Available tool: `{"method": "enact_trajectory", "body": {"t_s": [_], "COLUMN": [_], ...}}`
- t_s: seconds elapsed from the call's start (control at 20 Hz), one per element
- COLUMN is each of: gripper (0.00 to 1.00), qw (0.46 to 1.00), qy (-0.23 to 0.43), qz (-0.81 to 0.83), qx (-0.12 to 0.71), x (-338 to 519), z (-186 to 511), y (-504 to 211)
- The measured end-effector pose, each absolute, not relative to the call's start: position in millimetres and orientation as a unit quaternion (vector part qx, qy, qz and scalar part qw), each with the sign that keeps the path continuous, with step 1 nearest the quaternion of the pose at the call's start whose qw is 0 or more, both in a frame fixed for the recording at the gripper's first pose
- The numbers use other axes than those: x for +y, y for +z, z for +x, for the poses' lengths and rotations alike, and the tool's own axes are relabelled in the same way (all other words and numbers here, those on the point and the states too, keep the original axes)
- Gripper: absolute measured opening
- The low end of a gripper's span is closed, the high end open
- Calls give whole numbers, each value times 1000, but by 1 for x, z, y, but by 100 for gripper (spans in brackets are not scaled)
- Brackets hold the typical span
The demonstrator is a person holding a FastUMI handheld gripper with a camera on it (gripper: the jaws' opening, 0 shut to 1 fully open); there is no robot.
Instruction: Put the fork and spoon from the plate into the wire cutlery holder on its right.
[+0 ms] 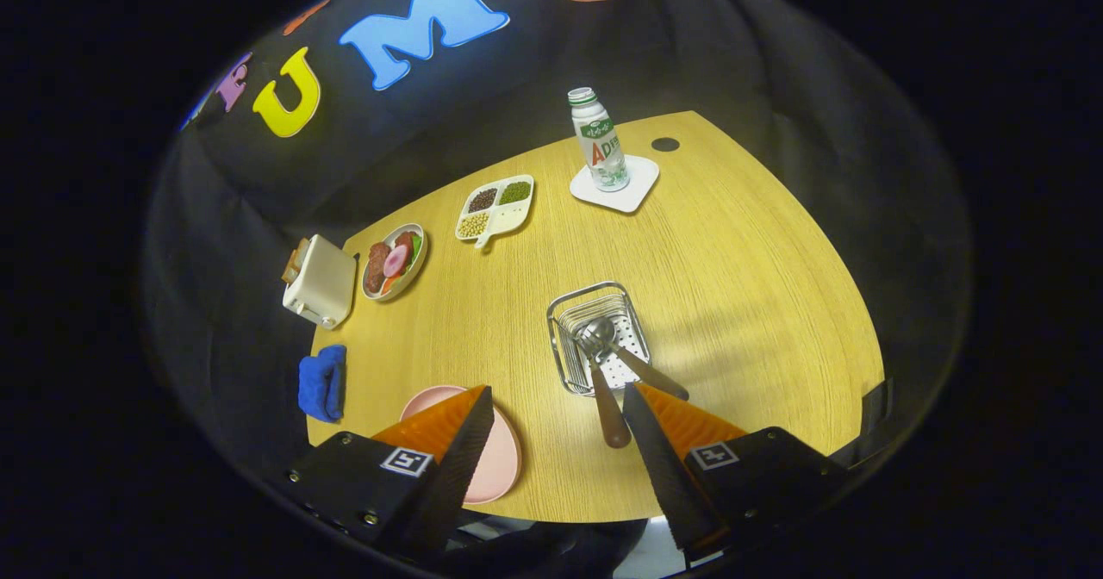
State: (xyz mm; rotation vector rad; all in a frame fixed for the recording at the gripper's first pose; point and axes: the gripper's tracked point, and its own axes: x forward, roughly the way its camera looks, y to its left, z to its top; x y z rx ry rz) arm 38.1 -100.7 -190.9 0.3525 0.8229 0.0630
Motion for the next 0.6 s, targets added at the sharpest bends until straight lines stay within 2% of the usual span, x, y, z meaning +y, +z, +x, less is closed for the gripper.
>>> {"method": "enact_trajectory", "body": {"t_s": [0.25,0.6], "gripper": [93,93], "qw": [939,996], "qy": [14,-38], "qz": [134,31], "qx": [315,80], "x": [-108,-113], "z": [53,51], "y": [-148,-8]}}
